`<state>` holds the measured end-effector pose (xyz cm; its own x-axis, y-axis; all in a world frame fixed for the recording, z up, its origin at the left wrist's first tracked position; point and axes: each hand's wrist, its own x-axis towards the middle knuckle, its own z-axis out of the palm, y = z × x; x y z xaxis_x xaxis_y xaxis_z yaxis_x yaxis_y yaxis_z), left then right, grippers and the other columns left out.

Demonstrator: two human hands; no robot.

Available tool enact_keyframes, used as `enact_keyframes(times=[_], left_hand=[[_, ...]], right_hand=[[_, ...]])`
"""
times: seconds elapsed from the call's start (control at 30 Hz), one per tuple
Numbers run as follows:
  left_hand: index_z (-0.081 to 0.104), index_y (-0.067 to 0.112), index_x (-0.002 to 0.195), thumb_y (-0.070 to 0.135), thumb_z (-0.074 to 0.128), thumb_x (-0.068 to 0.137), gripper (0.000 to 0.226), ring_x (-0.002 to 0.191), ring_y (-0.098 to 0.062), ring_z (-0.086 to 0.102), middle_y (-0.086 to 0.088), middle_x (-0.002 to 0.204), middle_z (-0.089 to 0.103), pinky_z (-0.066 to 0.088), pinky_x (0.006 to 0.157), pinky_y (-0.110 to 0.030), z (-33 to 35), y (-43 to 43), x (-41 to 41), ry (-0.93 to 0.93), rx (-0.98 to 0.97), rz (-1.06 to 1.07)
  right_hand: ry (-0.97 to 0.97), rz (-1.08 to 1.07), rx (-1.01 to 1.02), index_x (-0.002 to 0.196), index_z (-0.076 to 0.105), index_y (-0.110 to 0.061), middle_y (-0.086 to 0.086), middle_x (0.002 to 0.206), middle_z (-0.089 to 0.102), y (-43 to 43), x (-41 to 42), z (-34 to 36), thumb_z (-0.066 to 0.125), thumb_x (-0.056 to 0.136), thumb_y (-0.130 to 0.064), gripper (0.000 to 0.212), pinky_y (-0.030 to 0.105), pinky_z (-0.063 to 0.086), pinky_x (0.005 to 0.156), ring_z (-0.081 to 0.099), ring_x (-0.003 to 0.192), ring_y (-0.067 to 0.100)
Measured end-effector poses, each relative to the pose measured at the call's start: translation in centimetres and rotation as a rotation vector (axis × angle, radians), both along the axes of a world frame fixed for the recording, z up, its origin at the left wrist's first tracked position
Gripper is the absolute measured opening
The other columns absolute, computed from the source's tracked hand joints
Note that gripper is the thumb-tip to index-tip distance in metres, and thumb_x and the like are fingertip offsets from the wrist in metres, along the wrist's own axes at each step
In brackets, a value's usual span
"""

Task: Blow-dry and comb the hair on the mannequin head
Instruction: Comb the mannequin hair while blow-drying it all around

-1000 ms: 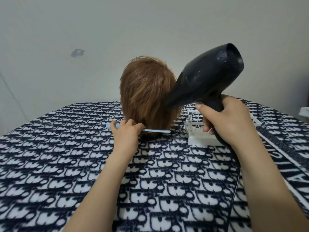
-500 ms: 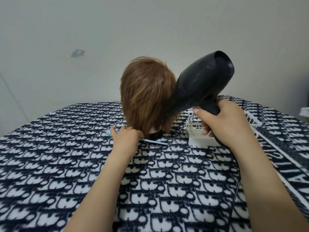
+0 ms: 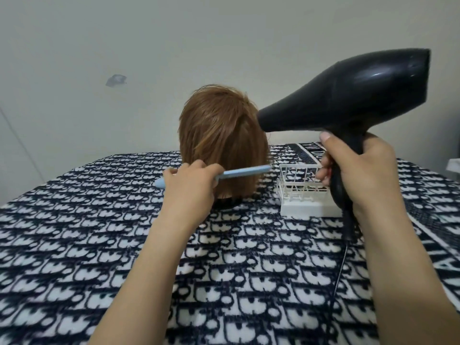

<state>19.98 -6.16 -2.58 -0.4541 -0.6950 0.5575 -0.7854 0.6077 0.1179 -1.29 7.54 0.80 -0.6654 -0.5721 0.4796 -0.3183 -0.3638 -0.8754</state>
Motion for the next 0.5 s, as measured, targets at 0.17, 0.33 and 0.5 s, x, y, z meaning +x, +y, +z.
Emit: enact_keyframes(times=[0.17,0.33,0.5], left_hand=[[0.056,0.030,0.117,0.023,0.047,0.096,0.023,0.069,-0.021,0.049,0.004,0.090,0.052,0.034,0.061,-0.033,1.0,1.9,-0.8,0.087,-0.111,0.010],[0.054,0.023,0.117,0.024,0.046,0.097,0.022,0.062,-0.023,0.046,0.001,0.087,0.047,0.030,0.051,-0.031,3.5,1.9,-1.5,0.206,-0.187,0.031],[0.054,0.019,0.113,0.021,0.045,0.097,0.018,0.066,-0.025,0.043,0.001,0.085,0.043,0.030,0.055,-0.033,6.7,0.0,-4.0,0.213,-0.190,0.075]], right_hand=[[-0.054,-0.017,-0.054,0.082,0.065,-0.019,-0.003,0.057,0.064,0.2,-0.3,0.2,0.070,0.090,-0.034,0.018,0.025,0.051,0.045,0.063,0.048,0.013],[-0.089,-0.028,-0.093,0.082,0.065,-0.018,-0.004,0.058,0.064,0.6,-0.7,0.3,0.069,0.091,-0.035,0.020,0.024,0.050,0.045,0.064,0.049,0.013],[-0.070,-0.026,-0.077,0.081,0.065,-0.019,-0.004,0.057,0.064,0.5,-0.6,0.3,0.069,0.092,-0.034,0.020,0.023,0.049,0.044,0.064,0.046,0.011]])
